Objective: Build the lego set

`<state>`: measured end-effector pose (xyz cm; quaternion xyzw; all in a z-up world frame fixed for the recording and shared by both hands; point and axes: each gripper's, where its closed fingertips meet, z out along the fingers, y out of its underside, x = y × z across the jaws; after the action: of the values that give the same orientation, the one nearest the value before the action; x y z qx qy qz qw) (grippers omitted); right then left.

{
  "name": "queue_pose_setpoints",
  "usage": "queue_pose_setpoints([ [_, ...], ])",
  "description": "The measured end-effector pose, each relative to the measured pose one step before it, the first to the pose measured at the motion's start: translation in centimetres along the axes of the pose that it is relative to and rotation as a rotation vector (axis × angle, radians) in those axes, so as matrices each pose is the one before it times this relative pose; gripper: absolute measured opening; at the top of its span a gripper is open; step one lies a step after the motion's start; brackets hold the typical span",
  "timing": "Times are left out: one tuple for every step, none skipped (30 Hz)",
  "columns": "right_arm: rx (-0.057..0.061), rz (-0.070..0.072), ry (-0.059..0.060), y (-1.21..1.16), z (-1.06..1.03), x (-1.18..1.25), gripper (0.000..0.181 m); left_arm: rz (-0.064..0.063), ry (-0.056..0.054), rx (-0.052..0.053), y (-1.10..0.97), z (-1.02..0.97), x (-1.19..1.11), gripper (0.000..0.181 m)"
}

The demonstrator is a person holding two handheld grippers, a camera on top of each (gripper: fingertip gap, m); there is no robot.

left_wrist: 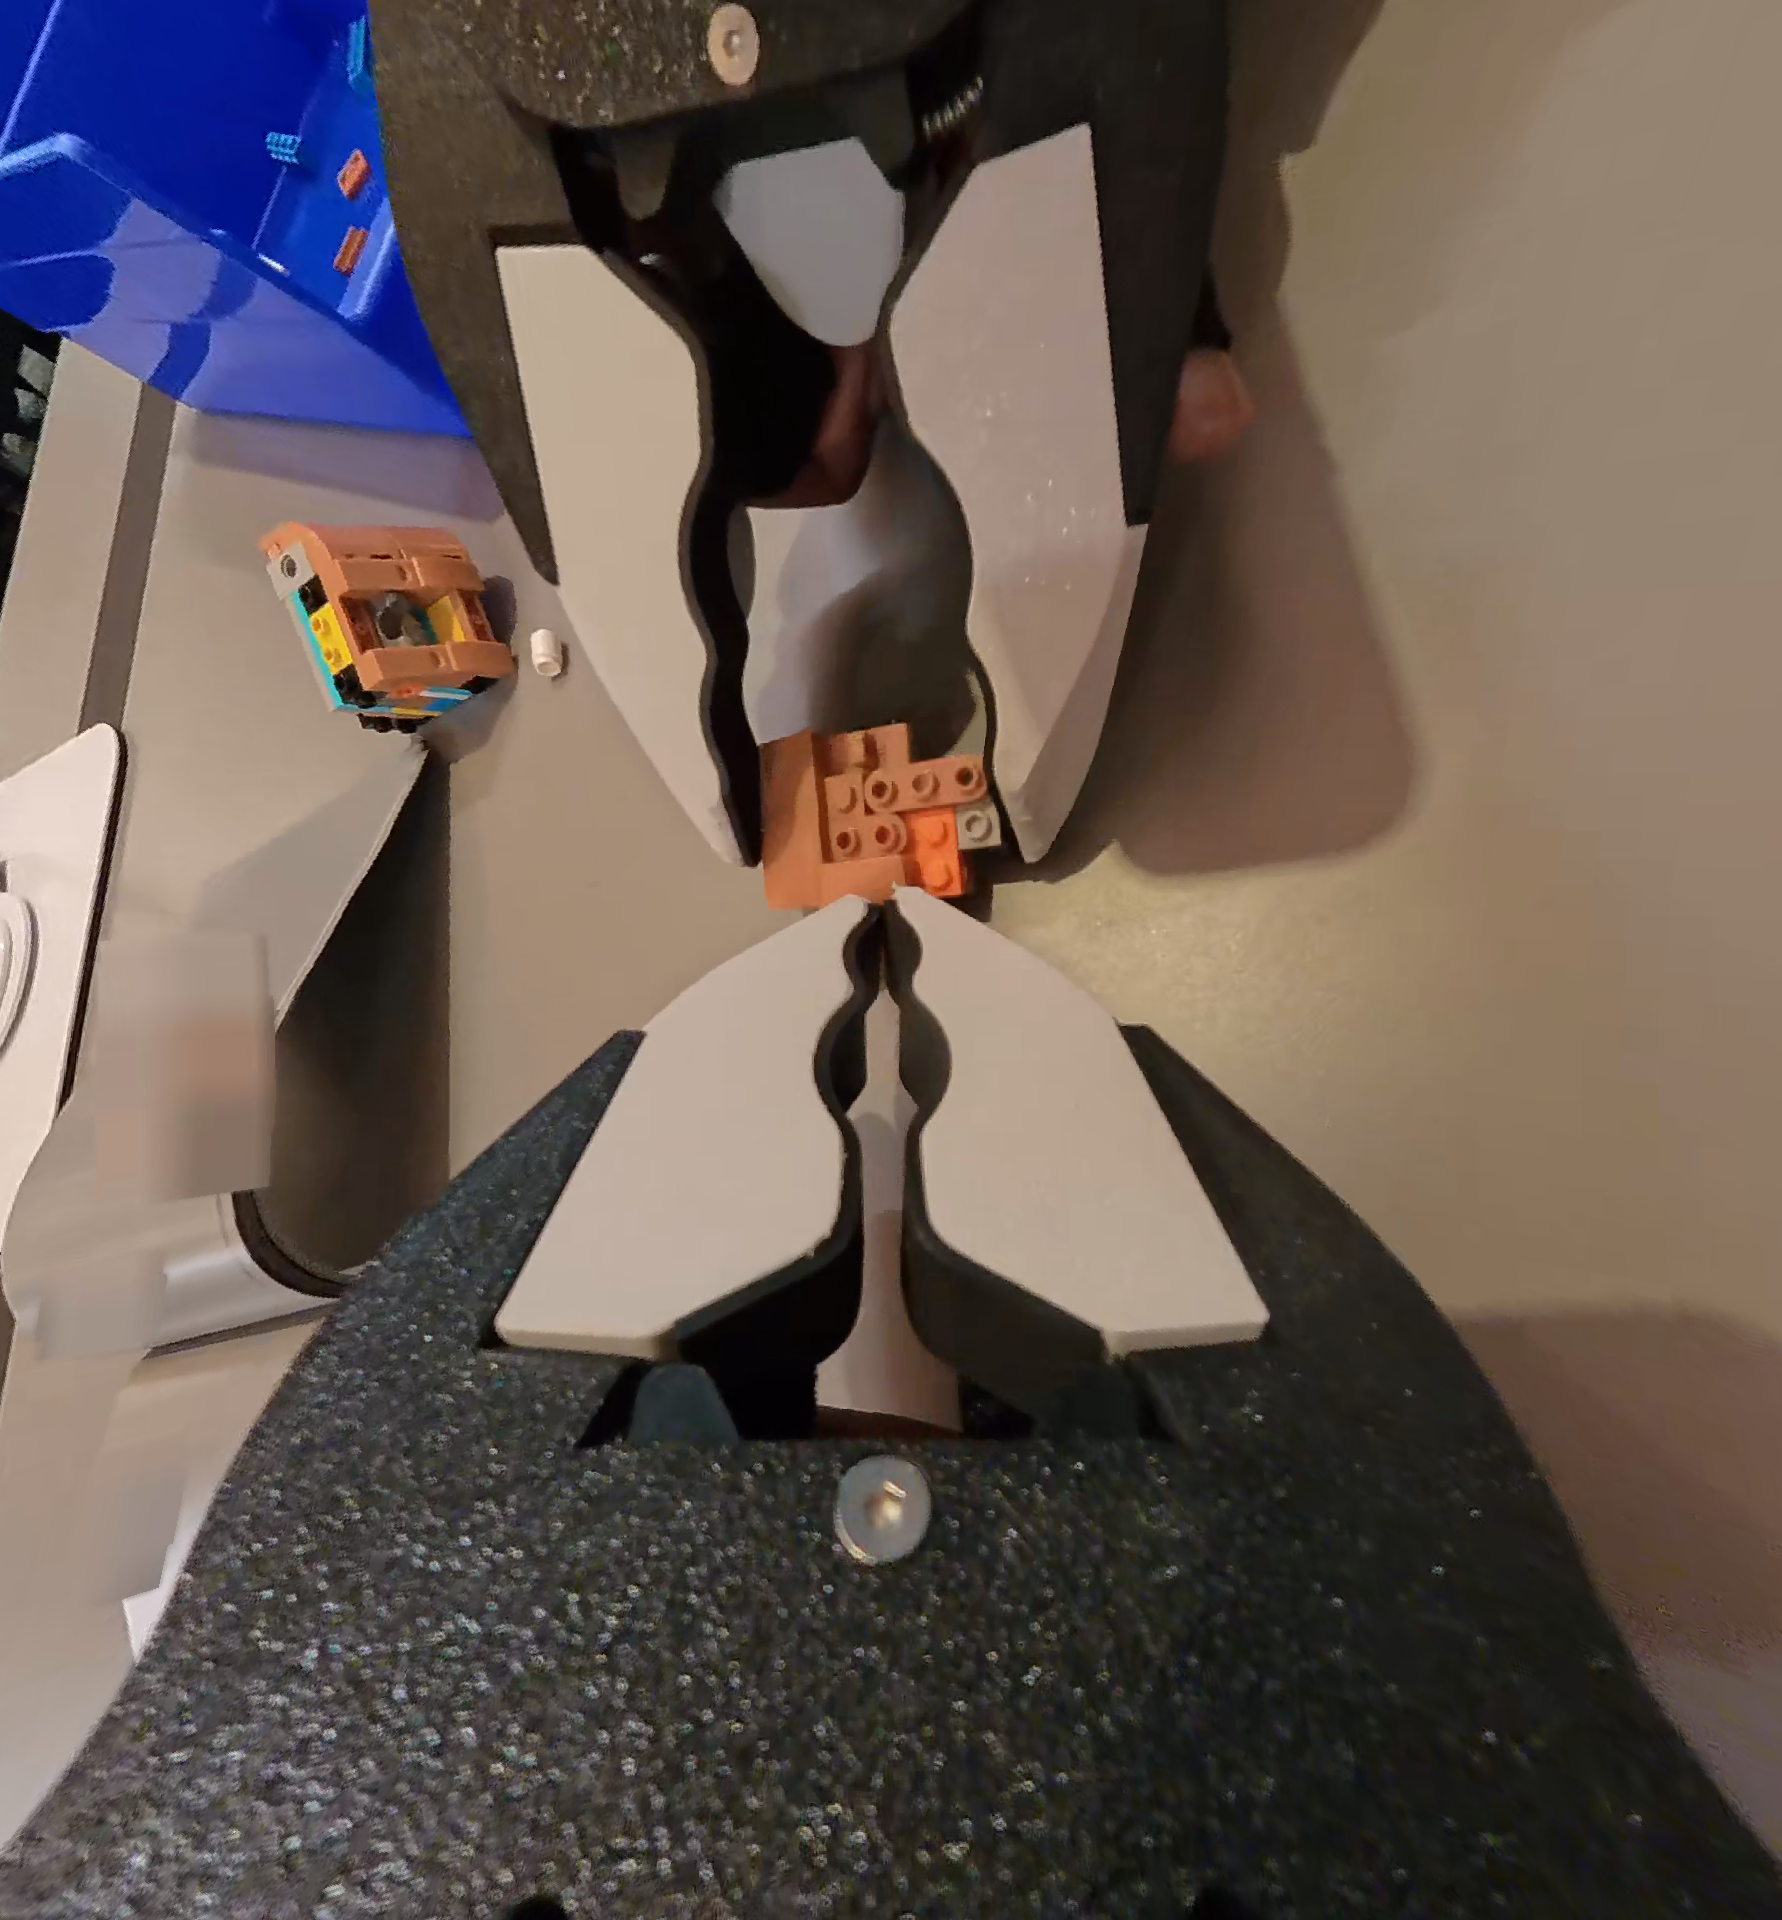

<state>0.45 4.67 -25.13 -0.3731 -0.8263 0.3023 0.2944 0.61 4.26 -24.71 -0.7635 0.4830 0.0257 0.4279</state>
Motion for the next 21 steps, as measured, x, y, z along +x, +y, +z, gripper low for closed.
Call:
queue_pose_setpoints([
  [-0.0009, 0.0005, 0.0004, 0.002, 0.008, 0.013, 0.050, 0.0078, -0.0033, -0.0022, 0.016, 0.091, 0.034, 0.000],
  [-0.0005, 0.0000, 0.0021, 0.018, -0.005, 0.057, 0.050, 0.0128, -0.0101, 0.0012, -0.042, 0.034, -0.051, 0.000],
  [0.0012, 0.0010, 0.0006, 0.012, -0.006, 0.040, 0.050, 0.0122, -0.0091, 0.0002, -0.016, 0.018, -0.044, 0.000],
  [0.0004, 0.0043, -0.0011, 0.024, -0.003, 0.022, 0.050, 0.0087, -0.0082, 0.0006, 0.007, 0.012, -0.035, 0.000],
  [0.0002, 0.0049, -0.0006, 0.022, 0.003, 0.030, 0.050, 0.0067, -0.0100, 0.0011, -0.001, 0.019, -0.069, 0.001],
  [0.0003, 0.0025, 0.0001, 0.002, -0.001, 0.029, 0.050, 0.0076, -0.0111, 0.0002, 0.012, -0.003, -0.074, 0.002],
  [0.0002, 0.0008, -0.0001, -0.009, -0.001, 0.008, 0.050, 0.0106, -0.0087, 0.0004, 0.008, -0.005, -0.024, 0.002],
  [0.0000, 0.0013, -0.0001, -0.011, 0.001, -0.003, 0.050, 0.0111, -0.0094, 0.0008, -0.004, -0.015, -0.017, 0.002],
  [0.0004, 0.0036, -0.0005, -0.009, -0.011, 0.002, 0.050, 0.0088, -0.0097, -0.0007, 0.012, -0.014, -0.035, 0.003],
  [0.0015, 0.0065, -0.0009, -0.026, -0.013, 0.025, 0.050, 0.0073, -0.0074, -0.0026, 0.039, -0.008, -0.004, 0.004],
  [0.0034, 0.0096, -0.0008, -0.049, -0.017, 0.047, 0.050, 0.0076, -0.0073, -0.0036, 0.062, 0.002, 0.001, 0.005],
  [0.0052, 0.0123, -0.0008, -0.053, -0.041, 0.075, 0.050, 0.0092, -0.0079, -0.0028, 0.042, 0.004, 0.010, 0.007],
  [0.0044, 0.0121, -0.0002, -0.063, -0.039, 0.098, 0.050, 0.0086, -0.0051, -0.0031, 0.051, 0.006, 0.040, 0.008],
  [0.0027, 0.0088, 0.0014, -0.026, -0.038, 0.100, 0.049, 0.0068, -0.0061, -0.0038, 0.036, 0.014, 0.013, 0.011],
  [0.0044, 0.0049, 0.0018, -0.035, -0.056, 0.090, 0.048, 0.0060, -0.0077, -0.0032, 0.011, -0.001, -0.020, 0.012],
  [0.0091, 0.0031, 0.0024, -0.085, -0.083, 0.071, 0.029, 0.0045, -0.0053, -0.0022, -0.006, -0.001, -0.001, 0.013],
  [0.0067, 0.0034, -0.0009, -0.068, -0.052, 0.026, 0.016, 0.0025, -0.0026, -0.0023, 0.002, 0.010, 0.031, 0.013],
  [-0.0011, 0.0017, -0.0070, 0.024, -0.006, -0.059, 0.015, 0.0008, 0.0000, -0.0035, 0.024, 0.028, 0.029, 0.013],
  [-0.0060, -0.0024, -0.0055, 0.099, 0.038, -0.072, 0.017, 0.0007, 0.0018, -0.0056, 0.068, 0.036, 0.048, 0.013],
  [-0.0096, -0.0054, -0.0018, 0.137, 0.040, -0.048, 0.020, 0.0007, -0.0007, -0.0071, 0.083, 0.027, -0.014, 0.014],
  [-0.0099, -0.0074, 0.0008, 0.141, 0.009, -0.036, 0.025, -0.0022, -0.0024, -0.0064, 0.089, -0.012, -0.070, 0.014],
])
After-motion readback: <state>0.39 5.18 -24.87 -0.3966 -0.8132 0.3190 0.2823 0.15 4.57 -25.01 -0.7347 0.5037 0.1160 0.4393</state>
